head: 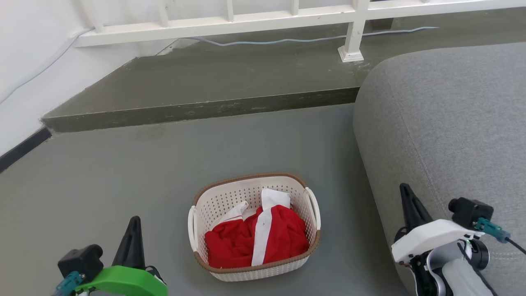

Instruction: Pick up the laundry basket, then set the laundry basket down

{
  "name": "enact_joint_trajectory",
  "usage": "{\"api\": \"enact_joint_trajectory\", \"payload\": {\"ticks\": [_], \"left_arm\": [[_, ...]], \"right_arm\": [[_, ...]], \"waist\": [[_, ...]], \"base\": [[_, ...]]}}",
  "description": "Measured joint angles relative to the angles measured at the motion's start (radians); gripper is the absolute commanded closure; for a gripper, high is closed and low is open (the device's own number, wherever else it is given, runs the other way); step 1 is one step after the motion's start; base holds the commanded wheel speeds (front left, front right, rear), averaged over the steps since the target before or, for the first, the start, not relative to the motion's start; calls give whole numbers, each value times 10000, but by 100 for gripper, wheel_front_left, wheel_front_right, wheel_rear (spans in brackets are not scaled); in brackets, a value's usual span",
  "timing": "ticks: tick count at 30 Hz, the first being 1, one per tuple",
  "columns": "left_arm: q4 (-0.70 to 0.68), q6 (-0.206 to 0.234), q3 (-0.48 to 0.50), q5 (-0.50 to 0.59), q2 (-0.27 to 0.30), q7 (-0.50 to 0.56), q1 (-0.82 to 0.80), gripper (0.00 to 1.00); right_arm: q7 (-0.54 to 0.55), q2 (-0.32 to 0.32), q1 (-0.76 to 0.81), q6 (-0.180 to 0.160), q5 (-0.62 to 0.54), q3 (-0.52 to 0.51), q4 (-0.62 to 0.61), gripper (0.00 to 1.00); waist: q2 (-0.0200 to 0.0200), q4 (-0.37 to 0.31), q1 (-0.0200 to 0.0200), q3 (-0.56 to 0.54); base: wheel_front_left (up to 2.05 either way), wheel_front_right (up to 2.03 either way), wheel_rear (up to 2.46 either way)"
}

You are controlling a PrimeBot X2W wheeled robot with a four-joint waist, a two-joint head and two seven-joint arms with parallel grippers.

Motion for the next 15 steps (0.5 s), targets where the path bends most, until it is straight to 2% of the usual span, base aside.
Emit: {"api": "enact_joint_trajectory", "payload": {"ticks": [15], "left_arm": [[199,-326,458,-1919,-75,537,-20,100]], "right_arm": [[569,123,-7,357,1856,-713,-36,100]], "waist": [[0,86,0,-8]], "base": [[0,0,0]]}}
